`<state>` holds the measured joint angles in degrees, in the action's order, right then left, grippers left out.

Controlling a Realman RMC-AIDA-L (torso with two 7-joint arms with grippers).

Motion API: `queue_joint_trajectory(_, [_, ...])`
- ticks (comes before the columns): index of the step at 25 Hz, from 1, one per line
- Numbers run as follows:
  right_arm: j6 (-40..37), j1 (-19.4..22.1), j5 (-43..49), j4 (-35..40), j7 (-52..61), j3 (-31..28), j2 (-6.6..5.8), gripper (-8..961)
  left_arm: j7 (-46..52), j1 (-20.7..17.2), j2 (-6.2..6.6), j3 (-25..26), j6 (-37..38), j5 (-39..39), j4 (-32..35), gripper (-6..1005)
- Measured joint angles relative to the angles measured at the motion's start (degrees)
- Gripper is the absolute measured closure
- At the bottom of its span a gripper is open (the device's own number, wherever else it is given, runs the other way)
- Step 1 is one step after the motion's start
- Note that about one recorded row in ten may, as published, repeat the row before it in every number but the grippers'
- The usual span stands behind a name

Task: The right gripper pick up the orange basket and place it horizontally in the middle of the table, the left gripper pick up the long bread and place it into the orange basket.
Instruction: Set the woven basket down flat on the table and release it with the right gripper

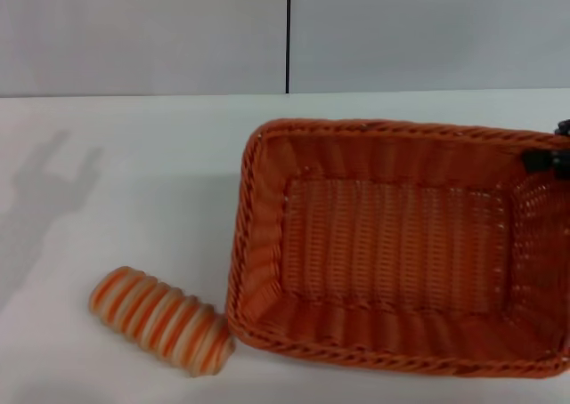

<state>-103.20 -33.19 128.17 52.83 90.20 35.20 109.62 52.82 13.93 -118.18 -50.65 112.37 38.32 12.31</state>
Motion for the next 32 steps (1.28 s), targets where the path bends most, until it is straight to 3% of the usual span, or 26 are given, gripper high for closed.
queue_joint_trajectory(8, [2.31, -2.12, -0.53, -5.7, -3.65, 0.79, 0.39, 780, -0.43, 0.59, -0.04, -0.01, 0.0, 0.01, -1.07, 369])
queue_joint_trajectory(17, [2.52, -3.16, -0.75, -6.73, 2.31, 0.85, -0.35, 753, -0.88, 1.48, -0.04, -0.83, -0.76, 0.0, -1.15, 370])
queue_joint_trajectory(21, [2.82, -2.09, -2.46, -5.14, 2.39, 0.54, 0.11, 737, -0.88, 1.87, -0.04, -1.27, -1.2, 0.0, -1.15, 370])
queue_joint_trajectory(23, [3.46, -1.59, -3.01, -4.12, 1.96, -0.14, 0.61, 517, -0.91, 1.98, -0.03, -1.38, -1.34, 0.0, -1.15, 370])
queue_joint_trajectory(32, [7.34, 1.19, -7.99, 0.83, -2.07, -3.79, 3.92, 330, -1.3, 2.66, 0.13, -1.48, -2.39, 0.0, -1.15, 371])
